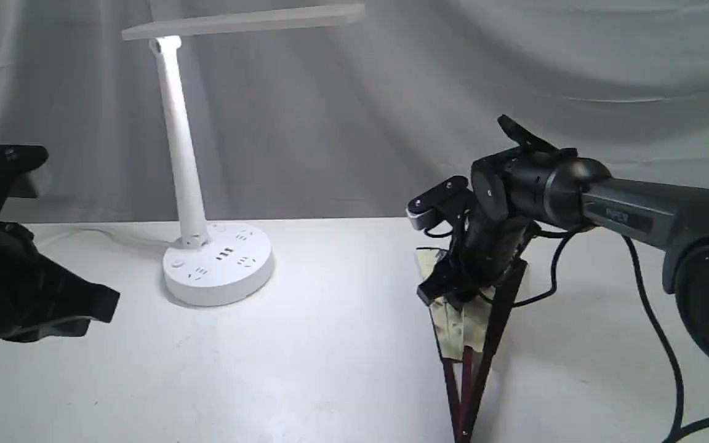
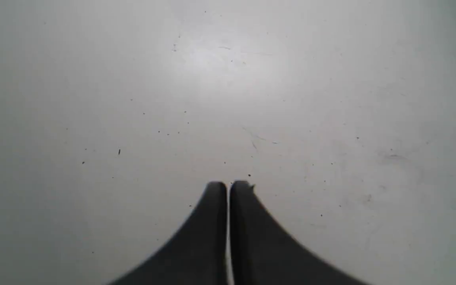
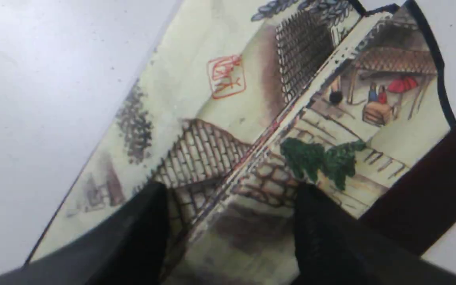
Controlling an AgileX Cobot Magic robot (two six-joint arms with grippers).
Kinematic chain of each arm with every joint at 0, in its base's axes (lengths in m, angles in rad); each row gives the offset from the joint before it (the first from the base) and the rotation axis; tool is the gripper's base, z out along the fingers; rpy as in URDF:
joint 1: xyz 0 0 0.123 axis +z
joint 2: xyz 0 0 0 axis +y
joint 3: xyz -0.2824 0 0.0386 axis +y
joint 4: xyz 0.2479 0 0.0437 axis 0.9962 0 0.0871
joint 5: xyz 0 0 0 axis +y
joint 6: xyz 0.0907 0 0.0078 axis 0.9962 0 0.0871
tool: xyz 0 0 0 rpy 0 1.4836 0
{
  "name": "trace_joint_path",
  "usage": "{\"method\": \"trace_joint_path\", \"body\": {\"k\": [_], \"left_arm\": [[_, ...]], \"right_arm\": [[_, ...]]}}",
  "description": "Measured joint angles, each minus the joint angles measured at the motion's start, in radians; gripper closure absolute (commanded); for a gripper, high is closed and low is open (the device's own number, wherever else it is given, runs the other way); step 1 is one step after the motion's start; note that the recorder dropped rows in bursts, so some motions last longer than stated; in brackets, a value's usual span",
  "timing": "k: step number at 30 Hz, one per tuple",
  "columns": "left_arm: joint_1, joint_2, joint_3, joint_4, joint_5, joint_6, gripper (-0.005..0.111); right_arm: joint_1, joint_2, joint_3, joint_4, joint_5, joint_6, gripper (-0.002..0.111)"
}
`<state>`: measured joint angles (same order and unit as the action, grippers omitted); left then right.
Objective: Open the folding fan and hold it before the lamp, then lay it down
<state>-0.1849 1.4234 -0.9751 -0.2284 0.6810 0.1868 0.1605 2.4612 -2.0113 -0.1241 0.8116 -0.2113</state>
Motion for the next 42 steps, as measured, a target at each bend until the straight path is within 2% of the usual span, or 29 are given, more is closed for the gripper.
{"method": "trace_joint_path", "body": {"k": [9, 16, 21, 24, 27, 42], "left_arm": [[0.0, 0.0, 0.0, -0.002, -0.004, 0.0, 0.107], [0.0, 0.002, -0.031, -0.005, 0.074, -0.022, 0.107], [0.0, 0.002, -0.063, 0.11, 0.104, -0.148, 0.107], [-0.002, 0.002, -0.065, 0.203, 0.115, -0.236, 0.107], [-0.002, 0.002, -0.065, 0.238, 0.124, -0.267, 0.107], [-0.002, 0.002, -0.065, 0.209, 0.094, -0.259, 0.107]], "right_arm": [[0.0, -0.078, 0.002, 0.146, 0.07, 0.015, 0.06], [0.0, -0.132, 0.002, 0.168, 0.229, 0.079, 0.06], [0.0, -0.151, 0.005, 0.168, 0.366, 0.117, 0.061], [0.0, -0.18, 0.038, 0.172, 0.383, 0.145, 0.064], [0.0, -0.23, 0.112, 0.172, 0.366, 0.165, 0.065], [-0.03, -0.498, 0.567, 0.215, 0.194, 0.189, 0.065]]}}
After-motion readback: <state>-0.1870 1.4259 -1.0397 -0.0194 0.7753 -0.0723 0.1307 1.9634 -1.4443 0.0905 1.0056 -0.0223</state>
